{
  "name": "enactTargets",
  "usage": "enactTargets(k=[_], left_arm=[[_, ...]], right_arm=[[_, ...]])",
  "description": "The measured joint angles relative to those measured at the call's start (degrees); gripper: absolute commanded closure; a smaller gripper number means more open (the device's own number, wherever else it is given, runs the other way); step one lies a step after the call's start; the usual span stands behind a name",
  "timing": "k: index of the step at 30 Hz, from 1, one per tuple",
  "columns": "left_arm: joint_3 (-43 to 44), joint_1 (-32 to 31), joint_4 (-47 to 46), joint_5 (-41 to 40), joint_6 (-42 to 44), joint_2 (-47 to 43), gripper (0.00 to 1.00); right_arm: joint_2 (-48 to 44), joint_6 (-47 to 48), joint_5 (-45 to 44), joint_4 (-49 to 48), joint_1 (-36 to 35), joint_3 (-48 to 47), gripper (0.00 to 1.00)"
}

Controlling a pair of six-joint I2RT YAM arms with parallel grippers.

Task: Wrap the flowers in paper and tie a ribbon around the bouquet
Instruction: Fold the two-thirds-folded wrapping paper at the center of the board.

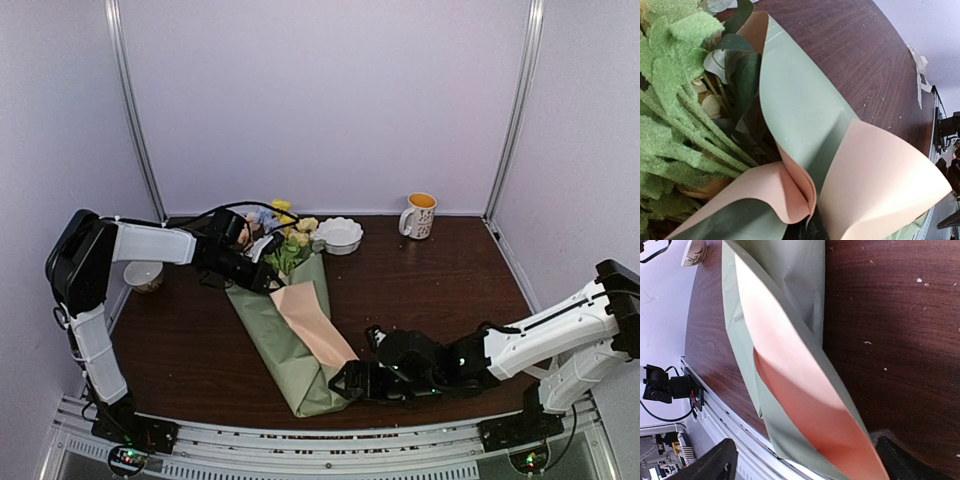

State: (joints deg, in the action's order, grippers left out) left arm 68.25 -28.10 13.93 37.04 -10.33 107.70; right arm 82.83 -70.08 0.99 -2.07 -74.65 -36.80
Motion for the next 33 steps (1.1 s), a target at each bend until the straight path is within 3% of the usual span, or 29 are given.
enactTargets(k=[5, 10, 18, 26, 33], left_arm=[[0.0, 0.0, 0.4, -0.3, 0.4, 0.0, 1.00], [0.0, 0.0, 0.9, -1.0, 0.7, 0.0, 1.00], [0.0, 0.2, 1.0, -2.1, 1.0, 0.0, 1.00], [0.6, 0.4, 1.9, -2.3, 1.1, 0.0, 1.00], [0.6, 0.9, 2.3, -2.3, 1.0, 0.0, 1.00]], right_arm=[[4.1, -1.6, -1.1, -3.3, -1.2, 0.4, 0.40], [6.1, 0.2, -3.1, 2.8, -2.9, -4.4, 0.70], [7.6, 3.5, -7.2, 16.2, -4.1, -12.0, 0.98], [10.8, 5.6, -12.1, 27.7, -5.7, -18.3, 1.00], [19.6, 10.4, -19.2, 40.7, -10.7, -30.2, 1.00]])
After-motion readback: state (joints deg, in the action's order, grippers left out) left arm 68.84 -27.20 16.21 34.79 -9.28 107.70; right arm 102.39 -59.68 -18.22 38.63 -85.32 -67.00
